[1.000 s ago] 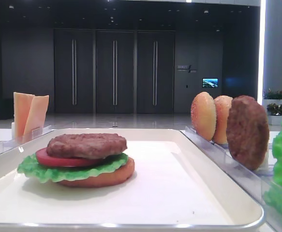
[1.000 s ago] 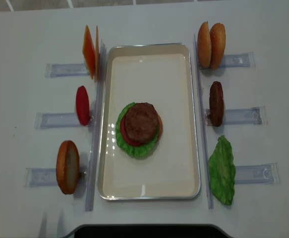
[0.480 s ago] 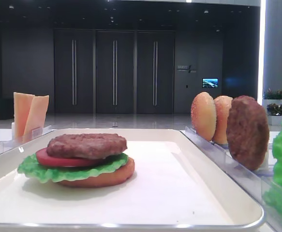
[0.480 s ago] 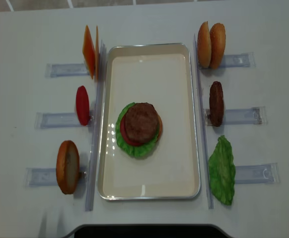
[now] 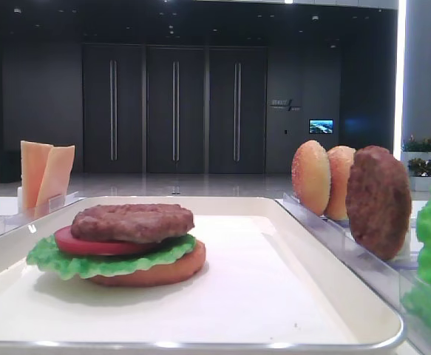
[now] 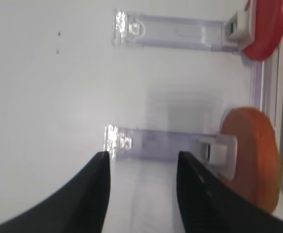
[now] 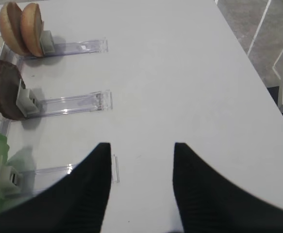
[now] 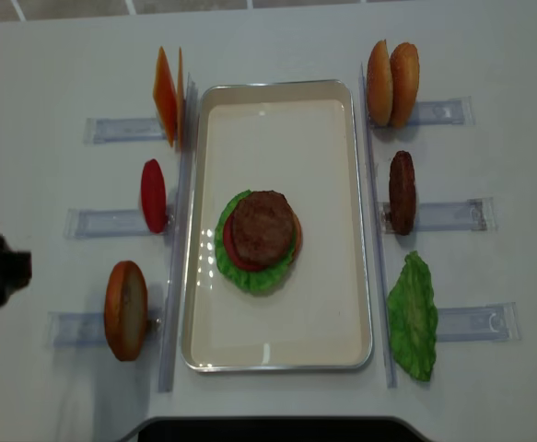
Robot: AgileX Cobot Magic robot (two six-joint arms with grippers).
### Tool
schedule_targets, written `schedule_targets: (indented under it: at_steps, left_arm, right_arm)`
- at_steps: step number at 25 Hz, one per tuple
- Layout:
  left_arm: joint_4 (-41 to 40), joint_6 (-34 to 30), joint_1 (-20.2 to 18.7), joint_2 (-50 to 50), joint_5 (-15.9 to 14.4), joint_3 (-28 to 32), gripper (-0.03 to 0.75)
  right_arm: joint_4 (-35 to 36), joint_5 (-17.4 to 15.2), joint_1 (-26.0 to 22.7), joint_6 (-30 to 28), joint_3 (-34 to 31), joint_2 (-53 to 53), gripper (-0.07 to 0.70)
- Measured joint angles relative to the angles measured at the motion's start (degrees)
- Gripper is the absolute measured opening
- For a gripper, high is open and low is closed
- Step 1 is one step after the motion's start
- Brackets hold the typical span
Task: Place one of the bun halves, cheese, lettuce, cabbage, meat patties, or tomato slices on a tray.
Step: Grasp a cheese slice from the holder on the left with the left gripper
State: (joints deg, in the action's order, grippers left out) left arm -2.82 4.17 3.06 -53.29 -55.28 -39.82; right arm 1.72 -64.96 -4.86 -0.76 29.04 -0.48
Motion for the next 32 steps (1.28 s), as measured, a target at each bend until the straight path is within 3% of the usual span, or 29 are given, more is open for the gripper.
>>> schedule_targets:
  at_steps: [3,9,16,19,26,29,32]
  left_arm:
    - [0.00,-0.21,0.00,-12.45,2.57,-7.98,0.345]
    - [2.03,-3.11,0.00,-34.71,3.33,-26.43,0.345]
    - [3.22,-3.50,0.00,-52.39,-0.73,-47.40,0.345]
    - [3.86,-3.50,0.00,-56.64,-2.33,-53.71,0.345]
    - [6.01,-1.75,-2.44,-58.35,-6.37,-58.23,0.345]
    - [5.27,1.75,-6.81,-58.35,-8.62,-58.23,0.345]
    - [5.00,5.83,-11.51,-58.40,-8.83,-58.23,0.345]
  right_arm:
    - [0.00,0.00,0.00,0.00,0.00,0.00,0.293]
    - [0.00,0.00,0.00,0.00,0.00,0.00,0.293]
    - [0.00,0.00,0.00,0.00,0.00,0.00,0.293]
    - [0.00,0.00,0.00,0.00,0.00,0.00,0.293]
    - [0.00,0.00,0.00,0.00,0.00,0.00,0.293]
    - [0.00,0.00,0.00,0.00,0.00,0.00,0.293]
    - [0.00,0.00,0.00,0.00,0.00,0.00,0.293]
